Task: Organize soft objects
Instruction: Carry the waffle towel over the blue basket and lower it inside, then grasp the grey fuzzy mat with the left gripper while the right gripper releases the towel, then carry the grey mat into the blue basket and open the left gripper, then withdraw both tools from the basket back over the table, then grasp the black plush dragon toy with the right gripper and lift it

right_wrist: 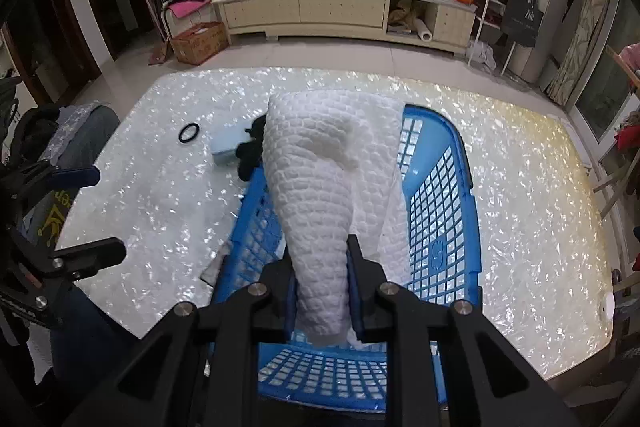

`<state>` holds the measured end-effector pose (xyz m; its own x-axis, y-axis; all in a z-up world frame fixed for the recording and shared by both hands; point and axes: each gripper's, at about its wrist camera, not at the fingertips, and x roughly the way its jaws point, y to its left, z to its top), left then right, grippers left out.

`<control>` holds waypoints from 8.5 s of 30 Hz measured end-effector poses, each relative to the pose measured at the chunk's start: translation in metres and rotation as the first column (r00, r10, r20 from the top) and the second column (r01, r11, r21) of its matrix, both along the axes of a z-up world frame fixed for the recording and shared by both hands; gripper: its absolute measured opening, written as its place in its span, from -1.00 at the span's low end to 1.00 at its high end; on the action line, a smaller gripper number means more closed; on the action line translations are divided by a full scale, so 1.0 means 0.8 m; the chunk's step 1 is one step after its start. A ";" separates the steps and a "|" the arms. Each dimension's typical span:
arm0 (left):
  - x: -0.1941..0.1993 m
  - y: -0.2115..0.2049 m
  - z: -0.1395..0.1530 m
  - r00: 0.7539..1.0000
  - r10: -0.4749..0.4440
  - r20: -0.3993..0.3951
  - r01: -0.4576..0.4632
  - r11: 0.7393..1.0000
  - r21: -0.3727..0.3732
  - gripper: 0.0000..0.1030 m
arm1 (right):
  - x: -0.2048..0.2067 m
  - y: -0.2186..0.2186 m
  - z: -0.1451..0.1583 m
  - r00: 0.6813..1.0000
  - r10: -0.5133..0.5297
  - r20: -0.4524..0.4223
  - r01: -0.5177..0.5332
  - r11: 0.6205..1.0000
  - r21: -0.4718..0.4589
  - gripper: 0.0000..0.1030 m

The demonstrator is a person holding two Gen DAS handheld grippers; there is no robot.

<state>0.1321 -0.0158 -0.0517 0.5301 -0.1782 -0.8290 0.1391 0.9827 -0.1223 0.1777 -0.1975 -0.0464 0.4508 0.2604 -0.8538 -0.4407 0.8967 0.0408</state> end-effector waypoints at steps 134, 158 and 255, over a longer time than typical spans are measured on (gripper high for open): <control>0.082 -0.213 -0.037 0.939 -0.312 -0.147 0.311 0.950 -0.029 -0.75 | -0.008 -0.154 -0.032 0.978 -0.198 -0.071 0.200 0.979 0.029 1.00; 0.100 -0.223 -0.068 0.940 -0.298 -0.167 0.306 0.951 0.029 -0.25 | -0.004 -0.159 -0.041 0.971 -0.214 -0.103 0.219 0.975 0.036 1.00; 0.110 0.217 -0.134 0.970 0.211 -0.125 -0.215 0.976 -0.025 0.99 | 0.117 0.236 -0.129 0.992 0.099 -0.083 -0.121 0.936 -0.330 0.78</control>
<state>0.2203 0.1580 -0.1592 0.4558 -0.1043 -0.8839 -0.0912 0.9824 -0.1630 0.2715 -0.0084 -0.1499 0.3773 0.0007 -0.9261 -0.5439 0.8096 -0.2209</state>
